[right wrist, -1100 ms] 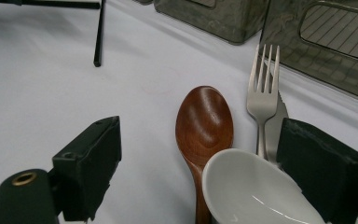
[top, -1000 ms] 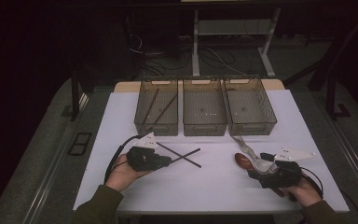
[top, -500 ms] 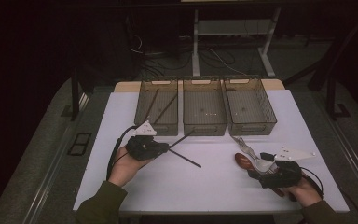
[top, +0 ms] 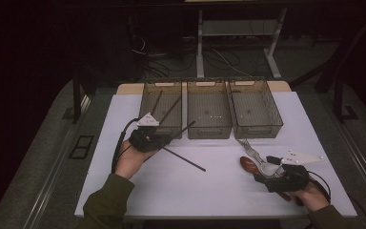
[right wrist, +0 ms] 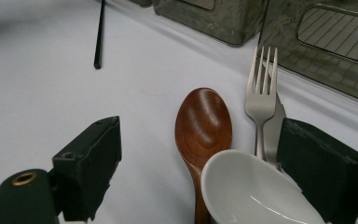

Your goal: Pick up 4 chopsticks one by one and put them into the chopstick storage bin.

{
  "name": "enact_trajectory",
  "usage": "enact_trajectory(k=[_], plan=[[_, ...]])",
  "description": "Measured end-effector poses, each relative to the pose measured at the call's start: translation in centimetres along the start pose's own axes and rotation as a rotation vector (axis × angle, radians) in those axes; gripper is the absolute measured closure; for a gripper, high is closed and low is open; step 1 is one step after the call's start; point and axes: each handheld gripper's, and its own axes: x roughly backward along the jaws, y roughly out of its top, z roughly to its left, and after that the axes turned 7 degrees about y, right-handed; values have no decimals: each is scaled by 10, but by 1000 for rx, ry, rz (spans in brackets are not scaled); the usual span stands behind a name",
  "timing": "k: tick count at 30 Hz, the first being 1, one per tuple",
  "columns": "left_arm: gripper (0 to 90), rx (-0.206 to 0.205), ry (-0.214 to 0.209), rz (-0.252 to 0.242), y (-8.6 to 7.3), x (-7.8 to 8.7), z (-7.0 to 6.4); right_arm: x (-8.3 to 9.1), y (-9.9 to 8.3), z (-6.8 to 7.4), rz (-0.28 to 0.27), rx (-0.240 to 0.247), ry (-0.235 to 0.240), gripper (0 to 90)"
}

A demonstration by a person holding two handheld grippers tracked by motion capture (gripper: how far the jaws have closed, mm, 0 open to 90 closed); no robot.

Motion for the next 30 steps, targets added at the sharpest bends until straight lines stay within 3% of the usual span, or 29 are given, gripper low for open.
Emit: enact_trajectory(k=[17, 30], plan=[[850, 27, 90, -45, 50, -11, 33, 1, 0, -1, -5, -4, 3, 134], [849, 95, 175, -74, 75, -26, 69, 2, 0, -2, -10, -7, 6, 134]])
